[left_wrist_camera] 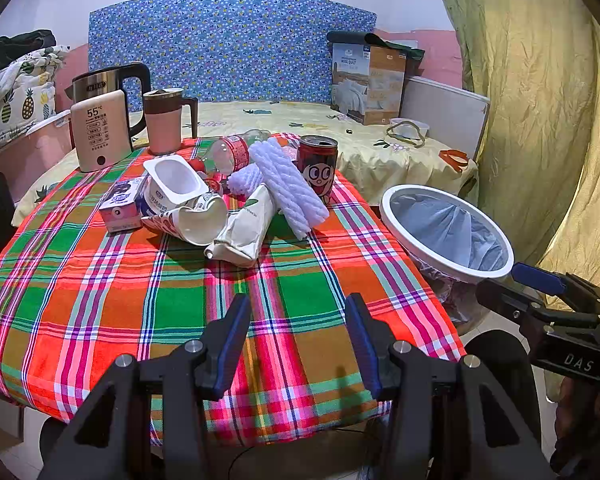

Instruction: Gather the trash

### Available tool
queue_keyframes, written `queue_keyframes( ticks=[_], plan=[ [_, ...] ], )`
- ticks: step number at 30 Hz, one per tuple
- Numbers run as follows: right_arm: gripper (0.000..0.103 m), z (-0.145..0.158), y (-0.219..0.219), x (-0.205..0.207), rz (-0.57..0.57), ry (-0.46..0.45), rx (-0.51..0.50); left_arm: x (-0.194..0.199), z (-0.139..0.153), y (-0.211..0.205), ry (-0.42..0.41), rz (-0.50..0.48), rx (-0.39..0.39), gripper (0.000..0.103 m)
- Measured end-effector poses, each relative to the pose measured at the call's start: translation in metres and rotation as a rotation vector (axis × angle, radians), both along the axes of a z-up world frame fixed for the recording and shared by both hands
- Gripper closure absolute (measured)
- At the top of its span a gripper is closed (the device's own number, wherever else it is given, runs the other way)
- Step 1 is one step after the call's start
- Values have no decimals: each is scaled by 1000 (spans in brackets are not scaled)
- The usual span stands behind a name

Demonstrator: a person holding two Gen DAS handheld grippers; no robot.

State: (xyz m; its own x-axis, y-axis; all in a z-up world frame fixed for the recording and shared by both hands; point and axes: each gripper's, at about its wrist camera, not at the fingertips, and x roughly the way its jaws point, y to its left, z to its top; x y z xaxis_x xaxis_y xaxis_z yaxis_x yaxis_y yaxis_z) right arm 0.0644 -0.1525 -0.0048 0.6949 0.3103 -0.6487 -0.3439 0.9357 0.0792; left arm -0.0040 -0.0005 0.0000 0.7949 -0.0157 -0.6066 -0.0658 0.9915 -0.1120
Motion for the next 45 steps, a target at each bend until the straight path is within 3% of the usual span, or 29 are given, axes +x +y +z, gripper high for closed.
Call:
queue_keyframes(
  ticks=[18, 28, 37, 45],
  plan=[
    [24, -3, 5, 13, 27, 17, 17, 17, -7, 12, 37, 21, -2, 52],
    [24, -6, 30, 43, 111, 54, 25, 48, -7, 43, 30, 62, 19, 52],
    [24, -1, 55, 71, 191, 57, 51, 66, 6, 88, -15, 160, 19, 52],
    [35, -10, 82, 89, 250, 87, 55, 97, 5, 124, -13, 208, -9, 52]
  ],
)
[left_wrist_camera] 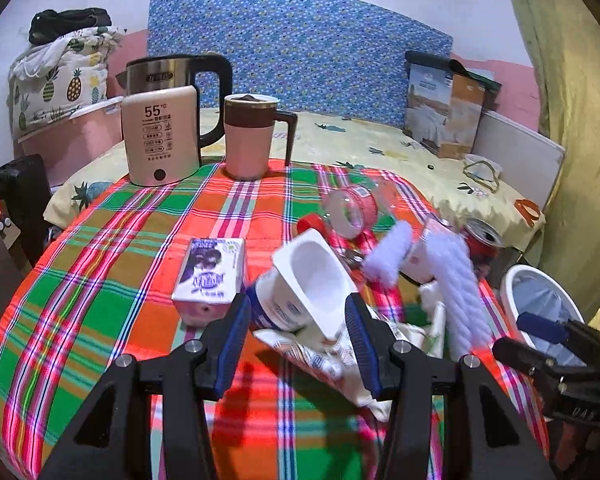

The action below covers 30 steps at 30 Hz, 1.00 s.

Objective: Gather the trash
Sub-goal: 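Grasp the white yogurt cup with the left tool while the right tool grasps the white foam net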

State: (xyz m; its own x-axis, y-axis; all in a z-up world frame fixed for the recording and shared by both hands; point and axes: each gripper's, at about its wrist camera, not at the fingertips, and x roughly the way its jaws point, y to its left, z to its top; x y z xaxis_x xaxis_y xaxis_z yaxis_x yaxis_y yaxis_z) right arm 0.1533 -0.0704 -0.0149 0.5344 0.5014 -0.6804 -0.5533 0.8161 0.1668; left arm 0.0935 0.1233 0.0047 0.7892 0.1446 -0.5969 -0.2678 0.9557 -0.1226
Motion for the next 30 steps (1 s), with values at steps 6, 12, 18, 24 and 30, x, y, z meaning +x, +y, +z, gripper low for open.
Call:
queue_keyframes(
  ticks=[6, 12, 18, 24, 30],
  plan=[
    [42, -5, 9, 11, 29, 19, -2, 17, -7, 5, 4, -27, -19, 54],
    [68, -12, 11, 16, 59, 55, -6, 23, -8, 5, 5, -50, -29, 79],
    [75, -6, 9, 8, 56, 30, -6, 20, -3, 6, -14, -56, -30, 96],
    [76, 2, 5, 6, 35, 16, 16, 9, 13, 8, -51, -40, -26, 96],
    [76, 11, -8, 0, 6, 1, 44, -1, 31, 4, -80, -40, -15, 96]
  ],
)
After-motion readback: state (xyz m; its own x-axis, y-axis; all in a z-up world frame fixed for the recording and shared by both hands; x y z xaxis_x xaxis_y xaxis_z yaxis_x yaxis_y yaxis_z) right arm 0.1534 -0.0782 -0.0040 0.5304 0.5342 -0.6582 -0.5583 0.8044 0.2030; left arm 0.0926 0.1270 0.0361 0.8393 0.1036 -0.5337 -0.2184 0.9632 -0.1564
